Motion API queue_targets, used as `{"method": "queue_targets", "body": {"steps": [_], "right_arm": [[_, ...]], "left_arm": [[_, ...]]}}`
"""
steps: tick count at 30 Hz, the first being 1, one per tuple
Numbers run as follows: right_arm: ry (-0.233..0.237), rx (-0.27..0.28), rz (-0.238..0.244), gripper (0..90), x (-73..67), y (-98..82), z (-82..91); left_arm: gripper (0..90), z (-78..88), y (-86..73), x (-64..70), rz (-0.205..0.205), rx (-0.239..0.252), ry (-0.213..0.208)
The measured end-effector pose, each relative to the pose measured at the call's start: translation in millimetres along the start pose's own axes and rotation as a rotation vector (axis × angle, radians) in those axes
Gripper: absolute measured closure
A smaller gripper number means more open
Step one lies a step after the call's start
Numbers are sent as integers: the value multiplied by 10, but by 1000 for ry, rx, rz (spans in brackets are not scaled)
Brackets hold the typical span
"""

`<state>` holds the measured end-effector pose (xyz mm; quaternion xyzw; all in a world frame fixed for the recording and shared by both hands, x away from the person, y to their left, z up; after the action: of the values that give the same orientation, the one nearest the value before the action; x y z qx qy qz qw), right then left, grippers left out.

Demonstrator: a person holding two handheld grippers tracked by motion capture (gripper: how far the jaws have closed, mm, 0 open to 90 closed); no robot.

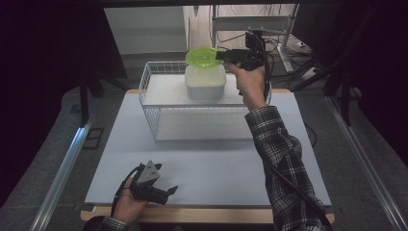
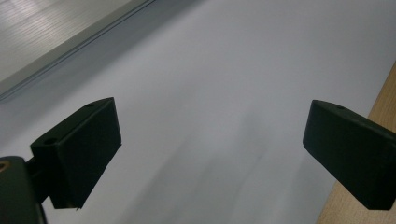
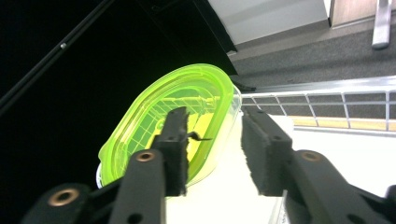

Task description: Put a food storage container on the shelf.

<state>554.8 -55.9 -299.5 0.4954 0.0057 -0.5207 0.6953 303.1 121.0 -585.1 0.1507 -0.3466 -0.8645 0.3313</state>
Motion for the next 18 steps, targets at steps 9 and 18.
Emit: {"method": "queue_targets", "body": {"steps": [9,18], "right_arm": [[54,12,57,250,-27,-2,11],[83,-5,145,158,-19,-177,100]], "left_arm": [[39,1,-2,2,-2,-1,1],[38,6,5,4,-2,1,7]]}}
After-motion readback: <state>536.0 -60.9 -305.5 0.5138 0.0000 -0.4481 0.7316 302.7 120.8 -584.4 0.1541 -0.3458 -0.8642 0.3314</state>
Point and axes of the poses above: each handheld gripper's, and its own axes: z roughly backward along the jaws, y roughly out of its top, x roughly to its right, the point moved 10 cm from there along -z, roughly forward along the jaws, and after that the axes turned 8 degrees about -x, right-handed, at the moved point
